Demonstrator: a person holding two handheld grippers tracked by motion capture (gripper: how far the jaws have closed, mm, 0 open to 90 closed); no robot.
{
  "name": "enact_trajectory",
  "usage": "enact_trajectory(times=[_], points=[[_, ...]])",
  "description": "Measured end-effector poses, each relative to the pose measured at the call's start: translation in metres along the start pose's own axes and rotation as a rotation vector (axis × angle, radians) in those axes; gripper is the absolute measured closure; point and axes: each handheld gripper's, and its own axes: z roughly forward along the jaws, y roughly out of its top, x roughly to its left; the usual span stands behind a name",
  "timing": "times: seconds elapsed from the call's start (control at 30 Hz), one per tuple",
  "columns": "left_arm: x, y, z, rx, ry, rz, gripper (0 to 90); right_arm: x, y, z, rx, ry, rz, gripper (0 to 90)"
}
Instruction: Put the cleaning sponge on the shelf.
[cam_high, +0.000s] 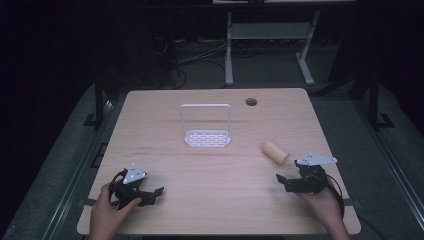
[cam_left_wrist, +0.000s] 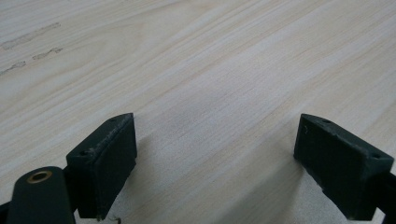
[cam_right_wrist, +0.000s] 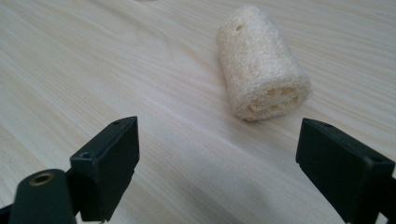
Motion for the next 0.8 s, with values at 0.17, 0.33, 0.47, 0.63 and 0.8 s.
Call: enact_trajectory(times=[0.17, 0.33, 0.47, 0.63, 0.8], points=[[0.0, 0.0, 0.0, 0.0, 0.0, 0.0, 12.7, -0.002, 0.004, 0.0, -0.003, -0.003, -0.004, 13.2], [0.0, 0.0, 0.0, 0.0, 0.0, 0.0, 12.7, -0.004, 0.011, 0.001, -0.008, -0.007, -0.01, 13.2], [0.0, 0.0, 0.0, 0.0, 0.0, 0.0, 12.7, -0.007, 0.017, -0.001, -0.019, -0.012, -0.014, 13.2], [0.0, 0.0, 0.0, 0.0, 0.0, 0.0, 12.7, -0.011, 0.023, 0.0, -0.026, -0.017, -0.013, 13.2], [0.0, 0.0, 0.0, 0.0, 0.0, 0.0, 12.7, -0.014, 0.026, 0.002, -0.024, -0.014, -0.013, 13.2]])
